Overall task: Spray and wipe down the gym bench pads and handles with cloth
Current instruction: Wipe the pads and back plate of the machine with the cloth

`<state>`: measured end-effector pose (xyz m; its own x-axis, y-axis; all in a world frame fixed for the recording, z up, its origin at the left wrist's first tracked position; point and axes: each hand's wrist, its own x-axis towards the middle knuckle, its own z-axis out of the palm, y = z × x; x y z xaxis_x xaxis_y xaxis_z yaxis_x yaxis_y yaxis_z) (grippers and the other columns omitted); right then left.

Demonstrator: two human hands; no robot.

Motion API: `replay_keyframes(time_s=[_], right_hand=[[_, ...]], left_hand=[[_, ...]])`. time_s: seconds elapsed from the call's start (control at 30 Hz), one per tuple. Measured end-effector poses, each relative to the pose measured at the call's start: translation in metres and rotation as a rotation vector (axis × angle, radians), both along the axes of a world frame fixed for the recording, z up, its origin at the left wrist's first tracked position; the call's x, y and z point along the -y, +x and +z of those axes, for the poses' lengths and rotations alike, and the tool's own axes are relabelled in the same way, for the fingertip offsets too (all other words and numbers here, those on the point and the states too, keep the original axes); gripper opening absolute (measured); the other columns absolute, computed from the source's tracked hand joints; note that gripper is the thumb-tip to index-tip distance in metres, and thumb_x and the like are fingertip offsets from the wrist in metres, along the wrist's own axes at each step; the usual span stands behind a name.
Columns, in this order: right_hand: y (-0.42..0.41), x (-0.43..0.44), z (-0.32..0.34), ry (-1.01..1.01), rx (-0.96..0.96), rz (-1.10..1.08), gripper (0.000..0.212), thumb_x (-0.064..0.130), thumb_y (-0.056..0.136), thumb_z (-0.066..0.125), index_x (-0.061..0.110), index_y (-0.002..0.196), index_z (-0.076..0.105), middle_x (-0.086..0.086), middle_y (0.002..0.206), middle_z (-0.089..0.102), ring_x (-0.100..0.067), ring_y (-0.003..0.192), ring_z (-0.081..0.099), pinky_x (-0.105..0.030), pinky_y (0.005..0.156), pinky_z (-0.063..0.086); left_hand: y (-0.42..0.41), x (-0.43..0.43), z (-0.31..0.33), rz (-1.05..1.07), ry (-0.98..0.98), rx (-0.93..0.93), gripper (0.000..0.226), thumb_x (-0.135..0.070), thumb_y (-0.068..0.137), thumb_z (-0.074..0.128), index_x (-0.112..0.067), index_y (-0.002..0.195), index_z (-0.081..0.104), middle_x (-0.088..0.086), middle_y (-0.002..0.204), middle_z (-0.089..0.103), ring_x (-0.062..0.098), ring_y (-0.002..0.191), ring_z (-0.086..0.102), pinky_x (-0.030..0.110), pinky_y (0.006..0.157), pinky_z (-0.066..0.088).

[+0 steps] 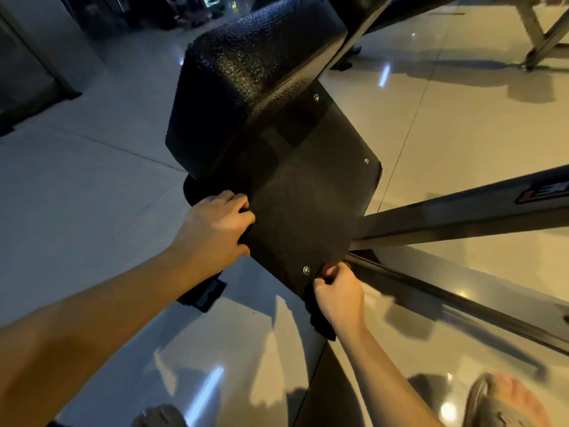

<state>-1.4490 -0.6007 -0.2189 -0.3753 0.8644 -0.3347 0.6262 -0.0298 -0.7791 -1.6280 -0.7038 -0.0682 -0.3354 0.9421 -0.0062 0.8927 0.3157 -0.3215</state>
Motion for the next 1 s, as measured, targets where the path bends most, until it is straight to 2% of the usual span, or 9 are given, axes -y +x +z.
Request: replay_keyframes(time_s=[0.1, 0.17, 0.23, 0.37, 0.47, 0.53, 0.7, 0.83, 1.0], right_hand=[[-0.009, 0.029, 0.013, -0.051, -0.087, 0.063, 0.016, 0.016, 0.088, 0.068, 0.024, 0.088, 0.054, 0.002, 0.086, 0.061, -0.014, 0.081, 0.06, -0.025, 0.067, 0.044], [-0.019, 0.043, 0.024, 0.003, -0.169, 0.116, 0.022, 0.014, 0.089, 0.068, 0.029, 0.082, 0.054, 0.007, 0.081, 0.059, -0.008, 0.076, 0.056, -0.015, 0.06, 0.035], [-0.024, 0.049, 0.03, 0.061, -0.201, 0.13, 0.023, 0.015, 0.091, 0.069, 0.032, 0.08, 0.057, 0.012, 0.08, 0.059, -0.004, 0.075, 0.056, -0.01, 0.06, 0.034], [-0.011, 0.053, 0.017, 0.088, -0.134, 0.048, 0.009, 0.014, 0.09, 0.067, 0.023, 0.088, 0.066, 0.004, 0.086, 0.066, -0.017, 0.088, 0.065, -0.024, 0.071, 0.046], [-0.018, 0.048, 0.024, 0.152, -0.186, 0.107, 0.008, 0.017, 0.093, 0.066, 0.024, 0.092, 0.07, 0.009, 0.089, 0.065, -0.009, 0.087, 0.06, -0.015, 0.07, 0.04], [-0.025, 0.046, 0.028, 0.166, -0.213, 0.144, 0.009, 0.019, 0.094, 0.066, 0.024, 0.098, 0.072, 0.013, 0.092, 0.063, -0.004, 0.088, 0.058, -0.017, 0.074, 0.041], [-0.018, 0.053, 0.018, 0.148, -0.159, 0.062, 0.011, 0.019, 0.094, 0.065, 0.026, 0.099, 0.071, 0.007, 0.095, 0.067, -0.01, 0.093, 0.064, -0.011, 0.071, 0.041], [-0.022, 0.052, 0.02, 0.229, -0.141, 0.162, 0.019, 0.024, 0.097, 0.064, 0.026, 0.113, 0.073, 0.011, 0.106, 0.062, -0.005, 0.099, 0.057, -0.02, 0.089, 0.044], [-0.017, 0.049, 0.021, 0.249, -0.136, 0.145, 0.019, 0.022, 0.097, 0.064, 0.022, 0.112, 0.076, 0.01, 0.105, 0.062, -0.006, 0.096, 0.055, -0.019, 0.085, 0.039]], left_hand=[[0.006, -0.005, 0.003, -0.007, -0.008, -0.009, 0.056, -0.052, 0.088, 0.071, -0.026, 0.136, 0.06, -0.002, 0.141, 0.048, 0.019, 0.133, 0.044, 0.034, 0.1, 0.044], [0.009, -0.007, 0.008, 0.018, -0.035, -0.003, 0.056, -0.053, 0.091, 0.067, -0.027, 0.14, 0.056, -0.003, 0.145, 0.043, 0.019, 0.136, 0.039, 0.034, 0.104, 0.043], [0.009, -0.007, 0.009, 0.017, -0.045, -0.008, 0.057, -0.052, 0.092, 0.067, -0.027, 0.141, 0.055, -0.003, 0.144, 0.044, 0.019, 0.135, 0.039, 0.033, 0.102, 0.042], [0.009, -0.001, 0.009, 0.0, -0.054, 0.001, 0.055, -0.049, 0.092, 0.067, -0.025, 0.141, 0.056, -0.001, 0.144, 0.045, 0.02, 0.134, 0.04, 0.032, 0.102, 0.042], [0.009, 0.0, 0.009, -0.008, -0.028, 0.0, 0.054, -0.048, 0.092, 0.068, -0.025, 0.14, 0.057, 0.0, 0.144, 0.046, 0.02, 0.134, 0.042, 0.033, 0.103, 0.042], [0.009, 0.001, 0.008, -0.013, -0.029, -0.002, 0.053, -0.048, 0.092, 0.068, -0.025, 0.139, 0.058, 0.0, 0.144, 0.047, 0.021, 0.134, 0.042, 0.033, 0.102, 0.042], [0.01, 0.0, 0.008, -0.002, -0.04, -0.001, 0.054, -0.049, 0.092, 0.068, -0.025, 0.139, 0.057, 0.0, 0.145, 0.046, 0.021, 0.136, 0.041, 0.034, 0.105, 0.041], [0.009, -0.001, 0.008, -0.006, -0.043, 0.013, 0.056, -0.049, 0.091, 0.068, -0.025, 0.14, 0.056, -0.001, 0.143, 0.047, 0.02, 0.133, 0.041, 0.034, 0.104, 0.041], [0.01, -0.003, 0.007, 0.004, -0.049, -0.014, 0.055, -0.05, 0.092, 0.067, -0.026, 0.14, 0.056, -0.001, 0.144, 0.046, 0.019, 0.135, 0.041, 0.034, 0.105, 0.042]])
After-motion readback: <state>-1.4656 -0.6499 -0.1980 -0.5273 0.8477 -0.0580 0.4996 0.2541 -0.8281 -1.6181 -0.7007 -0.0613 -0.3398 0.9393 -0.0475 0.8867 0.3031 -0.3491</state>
